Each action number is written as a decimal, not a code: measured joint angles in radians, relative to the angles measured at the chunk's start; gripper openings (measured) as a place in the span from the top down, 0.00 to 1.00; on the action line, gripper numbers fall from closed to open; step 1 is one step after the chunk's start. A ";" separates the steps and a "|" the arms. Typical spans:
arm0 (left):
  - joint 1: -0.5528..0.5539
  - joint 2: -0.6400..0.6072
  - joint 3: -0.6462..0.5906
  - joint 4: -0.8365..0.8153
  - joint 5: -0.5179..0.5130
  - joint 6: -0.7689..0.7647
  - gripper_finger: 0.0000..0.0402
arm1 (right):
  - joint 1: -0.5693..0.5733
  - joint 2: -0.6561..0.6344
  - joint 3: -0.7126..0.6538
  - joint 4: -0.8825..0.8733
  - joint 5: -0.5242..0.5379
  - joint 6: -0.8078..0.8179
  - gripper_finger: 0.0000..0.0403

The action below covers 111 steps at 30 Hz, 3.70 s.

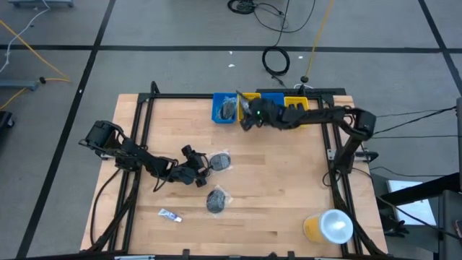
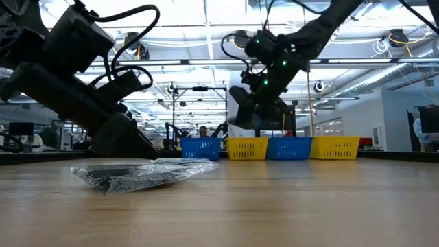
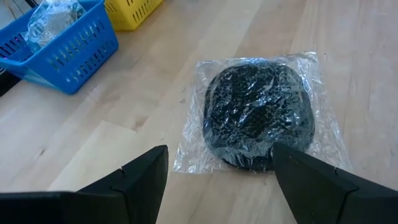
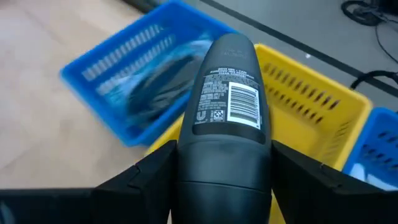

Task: Pick & Place Travel size toiletries
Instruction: Put the gray deodorant into the left yellow bin, then put the black hairbrush into the left blue bin

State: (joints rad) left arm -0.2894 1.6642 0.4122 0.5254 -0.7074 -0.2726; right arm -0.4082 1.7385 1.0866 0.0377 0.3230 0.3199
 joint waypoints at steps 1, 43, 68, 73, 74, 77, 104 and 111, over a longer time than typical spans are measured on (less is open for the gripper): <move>0.000 0.000 0.000 0.000 -0.002 0.000 0.30 | -0.023 0.002 -0.001 0.001 -0.017 0.000 0.47; 0.003 0.000 0.000 0.000 -0.017 -0.003 0.30 | -0.141 0.161 0.001 0.160 -0.007 -0.017 0.44; 0.003 0.000 0.000 -0.001 -0.017 -0.003 0.30 | -0.138 0.130 -0.001 0.192 -0.010 -0.060 0.26; 0.003 0.000 0.000 -0.002 -0.016 -0.003 0.30 | -0.118 0.069 -0.001 0.194 -0.009 -0.071 0.29; 0.003 0.000 0.000 -0.002 -0.016 -0.003 0.30 | -0.112 0.057 0.000 0.185 -0.013 -0.072 0.30; 0.003 0.000 0.000 -0.002 -0.016 -0.003 0.30 | -0.099 0.036 0.000 0.141 -0.012 -0.071 0.37; 0.003 0.000 0.001 -0.037 -0.017 -0.026 0.30 | 0.184 -0.027 -0.021 0.116 0.126 -0.175 0.96; -0.019 0.000 0.001 -0.046 -0.026 -0.045 0.30 | 0.423 -0.024 -0.172 0.358 0.121 -0.230 0.99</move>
State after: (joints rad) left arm -0.3079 1.6642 0.4129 0.4789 -0.7333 -0.3172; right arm 0.0149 1.7145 0.9146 0.3957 0.4436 0.0897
